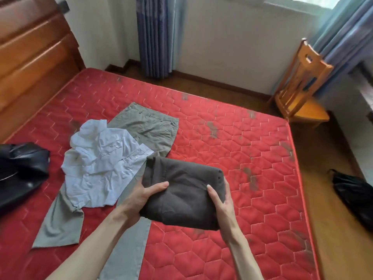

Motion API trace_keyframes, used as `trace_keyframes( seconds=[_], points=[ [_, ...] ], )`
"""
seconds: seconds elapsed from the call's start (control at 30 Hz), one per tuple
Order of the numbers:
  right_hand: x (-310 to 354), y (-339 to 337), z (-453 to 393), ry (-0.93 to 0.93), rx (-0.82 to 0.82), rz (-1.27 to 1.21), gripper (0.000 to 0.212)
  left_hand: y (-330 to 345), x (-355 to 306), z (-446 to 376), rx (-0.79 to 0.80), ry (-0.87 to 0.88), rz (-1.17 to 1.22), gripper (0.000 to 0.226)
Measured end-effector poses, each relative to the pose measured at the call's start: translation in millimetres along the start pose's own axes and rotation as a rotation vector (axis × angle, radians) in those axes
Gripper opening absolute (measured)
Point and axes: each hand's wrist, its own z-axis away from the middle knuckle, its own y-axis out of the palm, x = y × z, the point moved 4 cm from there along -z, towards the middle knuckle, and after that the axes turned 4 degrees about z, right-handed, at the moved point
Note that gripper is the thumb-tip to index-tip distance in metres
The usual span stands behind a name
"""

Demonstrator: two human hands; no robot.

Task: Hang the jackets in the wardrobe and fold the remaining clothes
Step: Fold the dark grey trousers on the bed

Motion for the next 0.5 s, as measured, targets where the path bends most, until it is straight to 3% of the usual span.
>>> trace_keyframes(
  seconds=[0.17,0.27,0.5],
  points=[
    [89,17,45,-0.095,0.081,-0.006,0.053,5,-59,93,-0.116,0.171,0.038,0.043],
    [127,35,68,-0.173,0.161,0.006,0.054,-3,-79,146,-0.205,0.277,0.066,0.043],
    [165,101,122,-0.167,0.440,-0.097,0.063,-39,-89,253,-0.308,0.436,0.223,0.037]
  ],
)
